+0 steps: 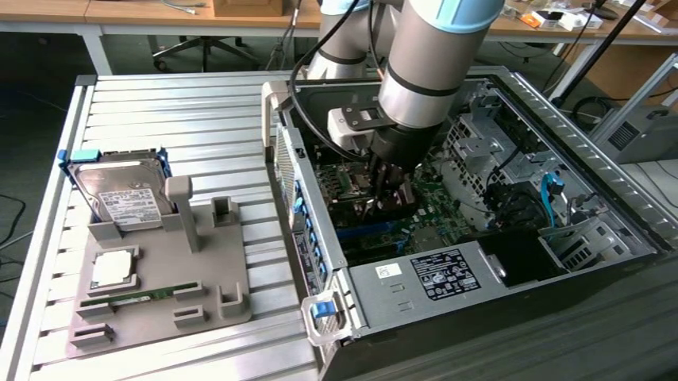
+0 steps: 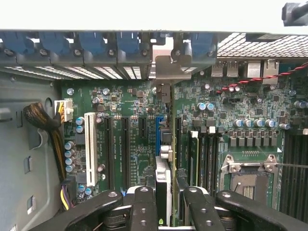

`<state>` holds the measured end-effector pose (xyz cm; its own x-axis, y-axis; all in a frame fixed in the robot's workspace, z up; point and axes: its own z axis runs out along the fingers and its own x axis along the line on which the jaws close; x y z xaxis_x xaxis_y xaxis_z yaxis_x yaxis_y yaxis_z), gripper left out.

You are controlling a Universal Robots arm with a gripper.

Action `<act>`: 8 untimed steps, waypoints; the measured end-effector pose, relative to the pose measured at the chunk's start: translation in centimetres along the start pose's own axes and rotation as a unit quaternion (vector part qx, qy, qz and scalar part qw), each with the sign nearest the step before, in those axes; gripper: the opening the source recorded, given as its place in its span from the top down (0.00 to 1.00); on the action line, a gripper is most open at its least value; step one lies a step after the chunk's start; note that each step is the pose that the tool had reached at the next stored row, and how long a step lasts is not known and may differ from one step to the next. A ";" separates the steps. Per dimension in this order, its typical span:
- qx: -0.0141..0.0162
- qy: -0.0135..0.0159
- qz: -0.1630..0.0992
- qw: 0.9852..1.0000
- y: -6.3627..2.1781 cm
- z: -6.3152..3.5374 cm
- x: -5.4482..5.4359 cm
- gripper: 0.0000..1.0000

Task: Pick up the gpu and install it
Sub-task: 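Insert the gpu into the slot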

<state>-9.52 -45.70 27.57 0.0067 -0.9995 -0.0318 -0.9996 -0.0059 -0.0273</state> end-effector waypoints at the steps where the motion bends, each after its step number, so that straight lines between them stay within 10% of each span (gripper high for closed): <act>1: 0.001 0.000 0.000 1.000 0.00 0.00 0.0 0.73; 8: 0.001 0.000 0.000 1.000 0.13 -0.02 0.0 0.73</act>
<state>-9.65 -45.70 27.58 0.0065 -0.9995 -0.0315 -0.9995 -0.0056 -0.0296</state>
